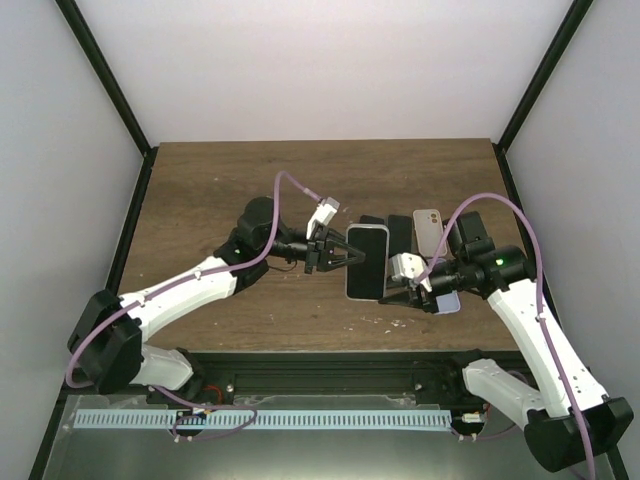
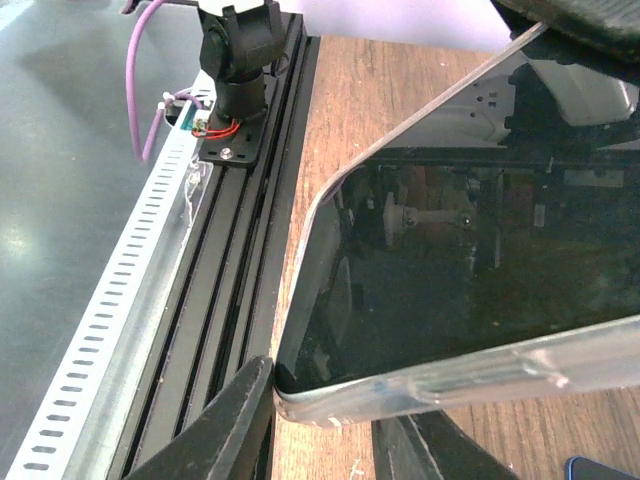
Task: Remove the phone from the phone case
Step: Remove the phone case from the phone.
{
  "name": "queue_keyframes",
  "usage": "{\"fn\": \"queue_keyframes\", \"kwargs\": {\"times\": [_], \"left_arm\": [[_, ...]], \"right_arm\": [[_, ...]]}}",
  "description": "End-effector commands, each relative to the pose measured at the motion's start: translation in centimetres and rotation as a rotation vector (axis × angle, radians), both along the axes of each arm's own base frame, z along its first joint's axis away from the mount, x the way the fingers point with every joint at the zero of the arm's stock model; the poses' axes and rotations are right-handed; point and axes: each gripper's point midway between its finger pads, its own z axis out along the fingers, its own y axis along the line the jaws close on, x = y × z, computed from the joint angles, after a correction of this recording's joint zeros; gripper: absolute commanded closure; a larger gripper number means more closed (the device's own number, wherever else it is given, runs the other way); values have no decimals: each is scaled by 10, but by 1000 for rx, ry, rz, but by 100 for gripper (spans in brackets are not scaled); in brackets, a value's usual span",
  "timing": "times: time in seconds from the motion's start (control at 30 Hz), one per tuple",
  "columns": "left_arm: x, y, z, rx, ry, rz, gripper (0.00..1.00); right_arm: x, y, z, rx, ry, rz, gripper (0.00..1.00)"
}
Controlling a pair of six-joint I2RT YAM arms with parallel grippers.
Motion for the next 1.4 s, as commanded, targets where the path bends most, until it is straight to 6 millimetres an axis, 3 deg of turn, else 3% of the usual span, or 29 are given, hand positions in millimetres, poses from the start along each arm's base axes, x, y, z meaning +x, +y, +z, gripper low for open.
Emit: {"fn": "queue_keyframes", "kwargs": {"times": [0.0, 0.23, 0.5, 0.67, 1.1, 1.2, 1.37], "left_arm": [[-2, 0, 15, -17, 34, -28, 100], [-9, 5, 11, 1, 47, -44, 100], [-23, 16, 16, -4, 33, -66, 100], [-29, 18, 13, -3, 36, -97, 100], [-27, 12, 0, -5, 70, -138, 100], [-25, 9, 0, -6, 84, -159, 100], [-25, 5, 0, 15, 91, -199, 100]], "right_arm": [[12, 2, 12, -15, -226, 39, 75], [33, 2, 6, -38, -315, -16, 78], [71, 6, -7, -79, -289, -96, 79], [83, 10, -12, -70, -263, -116, 74], [89, 10, -14, -69, -236, -158, 63], [79, 9, -17, -71, -237, -116, 58], [64, 6, -14, -84, -268, -69, 58]]}}
